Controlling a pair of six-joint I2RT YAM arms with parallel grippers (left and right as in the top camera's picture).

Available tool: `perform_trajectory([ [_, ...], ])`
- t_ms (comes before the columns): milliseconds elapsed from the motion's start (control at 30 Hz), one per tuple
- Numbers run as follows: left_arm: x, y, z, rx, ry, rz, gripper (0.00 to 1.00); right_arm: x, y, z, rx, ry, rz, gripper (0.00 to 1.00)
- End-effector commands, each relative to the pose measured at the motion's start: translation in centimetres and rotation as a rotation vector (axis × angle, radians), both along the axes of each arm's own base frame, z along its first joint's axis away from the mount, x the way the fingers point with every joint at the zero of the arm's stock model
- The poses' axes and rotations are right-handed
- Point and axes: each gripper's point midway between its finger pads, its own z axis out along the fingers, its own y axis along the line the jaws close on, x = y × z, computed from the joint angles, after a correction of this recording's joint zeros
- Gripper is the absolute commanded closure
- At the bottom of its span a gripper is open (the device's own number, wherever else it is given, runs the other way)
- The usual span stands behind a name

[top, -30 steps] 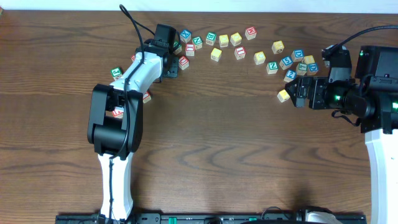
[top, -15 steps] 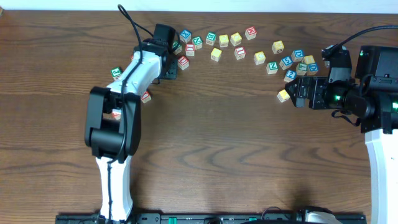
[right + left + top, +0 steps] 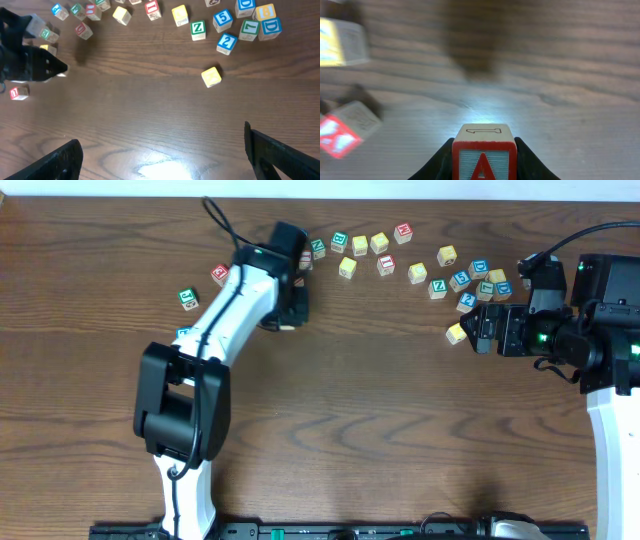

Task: Spell out AI2
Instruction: 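Lift the red A block and carry it toward the table center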

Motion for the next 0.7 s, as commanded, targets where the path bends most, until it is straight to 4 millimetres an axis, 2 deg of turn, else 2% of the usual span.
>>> perform_trajectory([
  [0, -1.1, -0.8, -2.0, 0.028, 0.024, -0.007, 0.78, 0.0, -0.2, 0.5, -0.006, -0.011, -0.009, 0.01],
  [267, -0.3, -2.4, -4.5, -0.008, -0.062, -0.03, 0.78, -0.3, -0.2, 0.3, -0.005, 0.004, -0.009, 0.01],
  [467, 1.0, -2.9, -4.3, -0.033, -0.12, -0.03, 0.78, -0.2, -0.2, 0.3, -0.005, 0.003, -0.01, 0.01],
  [667, 1.0, -3.1, -4.3, -0.025, -0.125, -0.065, 0.78, -0.2, -0.2, 0.3, -0.005, 0.003, -0.01, 0.01],
])
